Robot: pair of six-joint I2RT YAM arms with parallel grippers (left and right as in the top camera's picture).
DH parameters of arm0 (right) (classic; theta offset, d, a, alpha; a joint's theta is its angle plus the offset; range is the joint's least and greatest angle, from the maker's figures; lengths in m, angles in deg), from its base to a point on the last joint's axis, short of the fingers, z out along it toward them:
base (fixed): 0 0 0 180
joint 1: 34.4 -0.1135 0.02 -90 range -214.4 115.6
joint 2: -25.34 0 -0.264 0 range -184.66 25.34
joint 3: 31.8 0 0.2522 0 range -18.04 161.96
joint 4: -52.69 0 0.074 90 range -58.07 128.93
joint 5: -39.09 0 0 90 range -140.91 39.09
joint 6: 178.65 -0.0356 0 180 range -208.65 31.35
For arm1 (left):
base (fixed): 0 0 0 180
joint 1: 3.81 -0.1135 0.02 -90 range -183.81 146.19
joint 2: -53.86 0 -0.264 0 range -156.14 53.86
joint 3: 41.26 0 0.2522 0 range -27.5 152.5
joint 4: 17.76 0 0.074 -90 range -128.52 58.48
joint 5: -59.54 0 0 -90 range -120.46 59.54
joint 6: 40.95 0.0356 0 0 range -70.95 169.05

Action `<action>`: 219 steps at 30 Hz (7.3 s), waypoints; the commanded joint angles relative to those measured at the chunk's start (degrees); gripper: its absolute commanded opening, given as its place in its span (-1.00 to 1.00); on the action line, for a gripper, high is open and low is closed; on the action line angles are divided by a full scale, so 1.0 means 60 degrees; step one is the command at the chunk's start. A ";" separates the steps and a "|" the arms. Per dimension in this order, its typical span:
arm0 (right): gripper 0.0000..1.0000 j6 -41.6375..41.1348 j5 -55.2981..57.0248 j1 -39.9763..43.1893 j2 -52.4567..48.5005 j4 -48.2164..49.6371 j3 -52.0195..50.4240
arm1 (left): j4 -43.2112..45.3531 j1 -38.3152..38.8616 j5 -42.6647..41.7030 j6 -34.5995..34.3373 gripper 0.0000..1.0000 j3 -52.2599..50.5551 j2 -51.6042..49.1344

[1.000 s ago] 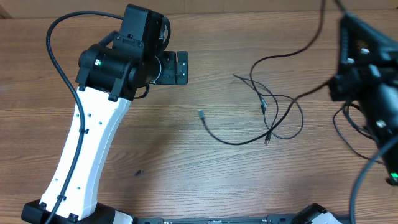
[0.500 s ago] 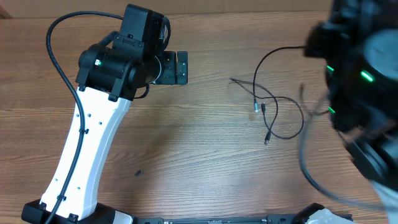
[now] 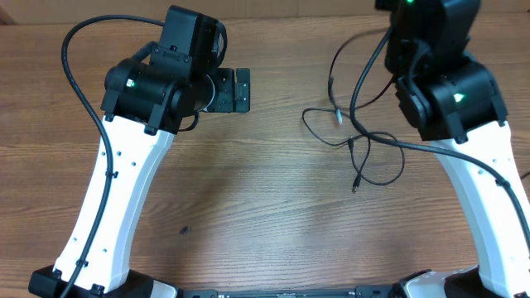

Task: Untangle cables

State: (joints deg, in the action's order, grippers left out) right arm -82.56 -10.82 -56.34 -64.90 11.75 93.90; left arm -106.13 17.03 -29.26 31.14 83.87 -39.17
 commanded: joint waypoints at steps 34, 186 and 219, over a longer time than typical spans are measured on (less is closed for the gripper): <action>-0.92 -0.2051 -0.4105 0.2827 -0.0022 -0.1220 0.0084 | 0.0004 -0.0033 0.0120 -0.0087 0.99 0.0127 -0.0073; 0.81 -0.2455 -0.8990 0.0339 -0.6477 -0.6222 -0.1636 | 0.0004 -0.0033 0.0124 -0.0087 0.99 0.0127 -0.0073; -0.92 -0.3333 -1.0972 0.0335 -0.5588 -0.7078 0.7413 | 0.0004 -0.0033 0.0120 -0.0087 0.99 0.0127 -0.0073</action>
State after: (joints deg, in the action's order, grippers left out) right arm -100.75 -72.23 -54.04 -102.06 -31.99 129.90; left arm -106.13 17.03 -29.29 31.14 83.87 -39.17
